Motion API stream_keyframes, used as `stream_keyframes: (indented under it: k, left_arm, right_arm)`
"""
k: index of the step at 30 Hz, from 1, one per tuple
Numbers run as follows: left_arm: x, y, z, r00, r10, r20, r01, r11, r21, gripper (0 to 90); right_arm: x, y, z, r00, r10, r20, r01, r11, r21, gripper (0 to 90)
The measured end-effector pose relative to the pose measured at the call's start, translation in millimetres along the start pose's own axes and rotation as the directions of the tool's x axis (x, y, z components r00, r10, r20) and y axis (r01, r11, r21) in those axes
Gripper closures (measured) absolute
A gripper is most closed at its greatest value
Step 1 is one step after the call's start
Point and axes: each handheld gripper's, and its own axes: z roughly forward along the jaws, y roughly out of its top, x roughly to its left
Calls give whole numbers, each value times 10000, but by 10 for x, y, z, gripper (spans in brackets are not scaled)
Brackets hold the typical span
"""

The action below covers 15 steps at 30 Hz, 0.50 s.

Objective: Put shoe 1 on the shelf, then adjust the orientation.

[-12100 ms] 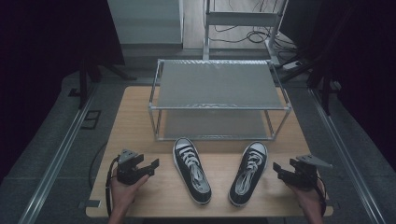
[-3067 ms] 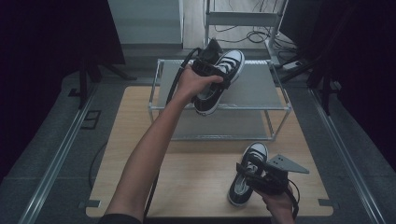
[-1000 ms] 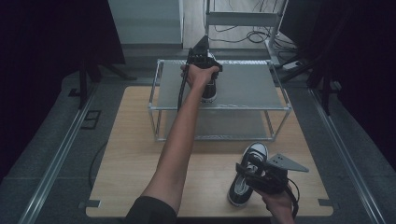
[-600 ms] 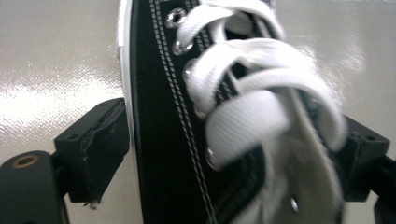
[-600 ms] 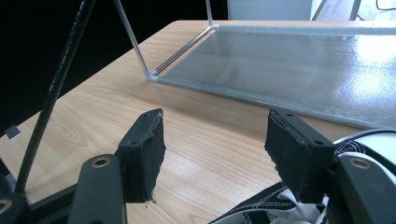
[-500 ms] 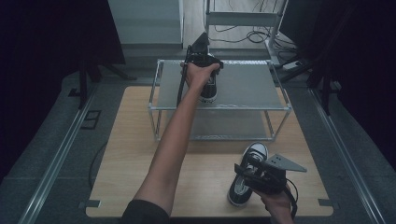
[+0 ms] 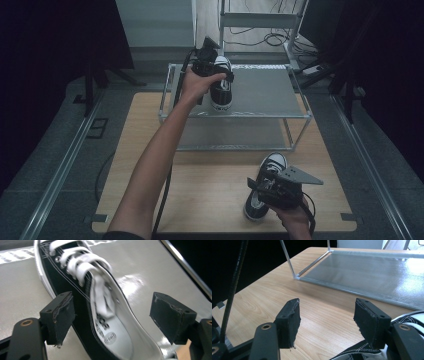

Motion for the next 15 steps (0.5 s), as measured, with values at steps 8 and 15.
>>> stream_keyframes:
  k: [8, 15]
  left_arm:
    - [31, -229, -245, 9958, 418, 810, -392, 9987, -333, 202]
    - [60, -481, -483, 9895, 851, 1165, -786, 9951, -597, 203]
  right_arm:
    - [98, -55, 81, 9988, -343, -350, 358, 9984, 432, 491]
    - [247, -154, 48, 9949, -767, -659, 808, 9948, 622, 732]
